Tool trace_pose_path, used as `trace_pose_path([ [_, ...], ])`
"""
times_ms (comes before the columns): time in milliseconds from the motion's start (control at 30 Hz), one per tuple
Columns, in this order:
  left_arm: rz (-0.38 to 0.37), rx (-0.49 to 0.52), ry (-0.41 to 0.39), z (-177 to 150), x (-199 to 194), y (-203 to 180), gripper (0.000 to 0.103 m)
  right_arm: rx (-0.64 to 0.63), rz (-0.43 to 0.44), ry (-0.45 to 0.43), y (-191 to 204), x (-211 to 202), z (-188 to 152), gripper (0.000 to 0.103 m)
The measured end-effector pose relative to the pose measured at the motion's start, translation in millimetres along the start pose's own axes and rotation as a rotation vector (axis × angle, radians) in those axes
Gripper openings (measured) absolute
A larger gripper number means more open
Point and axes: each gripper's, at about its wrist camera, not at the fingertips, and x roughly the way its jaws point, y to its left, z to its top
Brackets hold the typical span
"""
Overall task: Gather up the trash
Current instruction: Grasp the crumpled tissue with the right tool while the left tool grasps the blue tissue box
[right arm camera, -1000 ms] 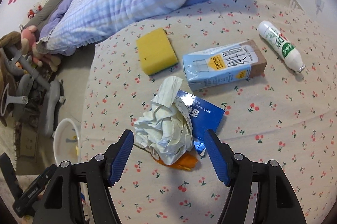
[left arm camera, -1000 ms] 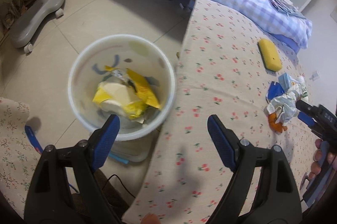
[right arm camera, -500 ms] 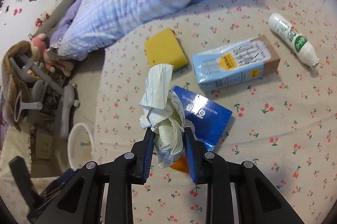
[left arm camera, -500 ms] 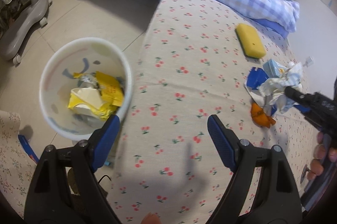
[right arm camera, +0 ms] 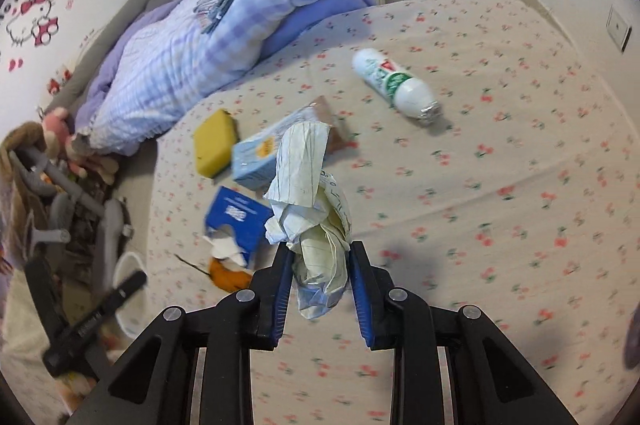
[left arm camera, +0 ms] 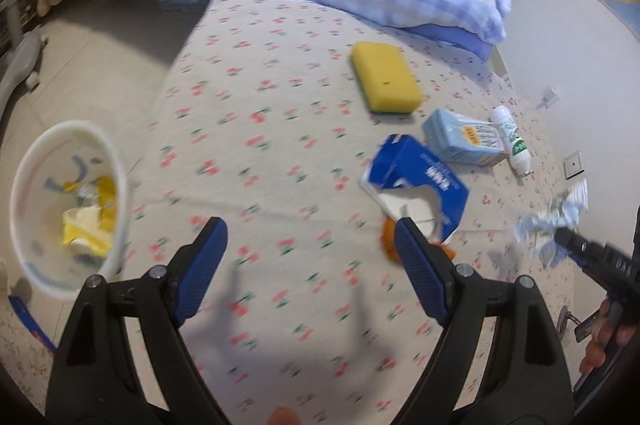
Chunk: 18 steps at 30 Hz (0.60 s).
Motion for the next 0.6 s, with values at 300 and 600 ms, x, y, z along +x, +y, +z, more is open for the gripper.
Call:
trace_pose_path([
  [300, -0.018, 0.176, 0.042, 14.6, 53.7, -50.2, 0.085, 0.036, -0.003, 0.028, -46.0, -4.6, 6.2, 0.030],
  [600, 0.006, 0.348, 0.013, 12.4, 86.3, -65.0, 0.075, 0.061, 0.030, 0.094, -53.7, 9.8, 5.1, 0.030],
])
